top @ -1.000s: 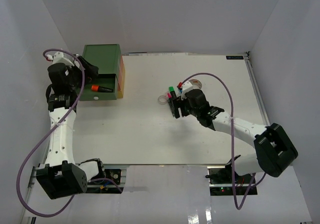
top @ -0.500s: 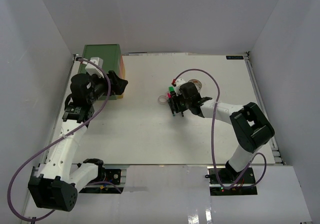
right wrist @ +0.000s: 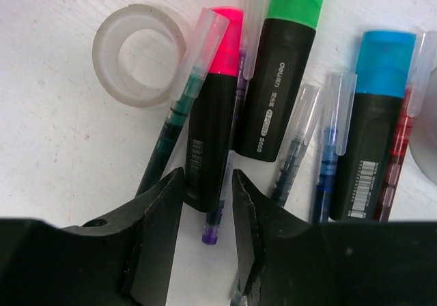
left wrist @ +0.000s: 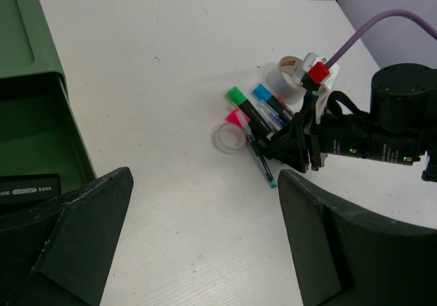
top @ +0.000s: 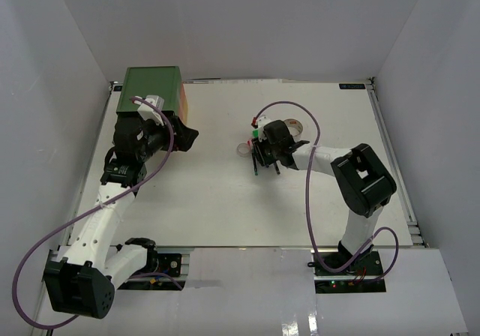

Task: Sort the stationery into containers
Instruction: Pick up the pen from the center of the board.

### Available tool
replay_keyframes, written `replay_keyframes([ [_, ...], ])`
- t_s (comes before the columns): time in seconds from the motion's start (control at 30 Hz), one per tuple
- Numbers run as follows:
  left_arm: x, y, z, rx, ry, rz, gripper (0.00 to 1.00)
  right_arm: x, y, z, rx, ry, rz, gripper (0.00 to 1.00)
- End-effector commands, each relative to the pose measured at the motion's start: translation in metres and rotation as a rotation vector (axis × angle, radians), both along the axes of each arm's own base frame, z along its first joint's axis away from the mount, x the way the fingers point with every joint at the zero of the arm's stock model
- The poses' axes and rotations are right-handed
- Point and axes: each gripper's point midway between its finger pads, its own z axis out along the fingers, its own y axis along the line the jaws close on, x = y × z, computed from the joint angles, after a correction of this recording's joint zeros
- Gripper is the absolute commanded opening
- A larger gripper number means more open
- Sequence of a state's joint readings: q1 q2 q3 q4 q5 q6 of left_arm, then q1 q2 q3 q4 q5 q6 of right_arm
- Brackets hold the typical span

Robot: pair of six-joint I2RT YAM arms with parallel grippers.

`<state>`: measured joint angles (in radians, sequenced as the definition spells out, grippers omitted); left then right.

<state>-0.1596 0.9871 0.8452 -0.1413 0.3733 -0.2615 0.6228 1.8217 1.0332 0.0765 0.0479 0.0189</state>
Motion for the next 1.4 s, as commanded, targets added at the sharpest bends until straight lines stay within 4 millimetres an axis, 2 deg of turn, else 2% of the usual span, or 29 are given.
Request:
replay_keyframes([
  [0.0, -0.004, -0.004, 0.013, -0.001, -0.057, -0.025, 0.98, 0.014, 0.013, 0.014, 0.036, -0.037, 0.024, 0.41],
  [0.13, -0.004, -0.003, 0.009, -0.002, -0.048, -0.022, 0.98, 0.013, 0.022, 0.016, 0.061, -0.022, 0.059, 0.40],
  [0.23, -0.003, -0.004, 0.009, -0.003, -0.046, -0.025, 0.98, 0.012, 0.024, 0.014, 0.066, -0.015, 0.068, 0.43],
  [0.67, -0.002, -0.005, 0.004, -0.005, -0.030, -0.031, 0.98, 0.011, 0.026, 0.003, 0.019, -0.008, 0.086, 0.45],
  [0.83, -0.002, -0.007, 0.002, -0.009, -0.022, -0.039, 0.98, 0.015, 0.017, -0.002, -0.020, -0.018, 0.038, 0.41],
  [0.87, -0.002, -0.007, 0.001, -0.009, -0.021, -0.037, 0.98, 0.016, 0.014, -0.002, -0.031, -0.023, 0.022, 0.35],
  [0.9, -0.002, -0.006, 0.001, -0.008, -0.019, -0.036, 0.98, 0.017, 0.012, -0.002, -0.037, -0.027, 0.013, 0.35],
  [1.03, -0.002, -0.007, 0.000, -0.009, -0.017, -0.036, 0.98, 0.019, 0.006, 0.008, -0.043, -0.056, -0.017, 0.33],
  [1.13, -0.002, -0.007, 0.000, -0.009, -0.015, -0.037, 0.98, 0.019, 0.004, 0.018, -0.038, -0.076, -0.023, 0.23],
  [1.37, -0.002, -0.007, 0.000, -0.010, -0.015, -0.039, 0.98, 0.016, 0.009, 0.031, -0.004, -0.088, 0.005, 0.24],
])
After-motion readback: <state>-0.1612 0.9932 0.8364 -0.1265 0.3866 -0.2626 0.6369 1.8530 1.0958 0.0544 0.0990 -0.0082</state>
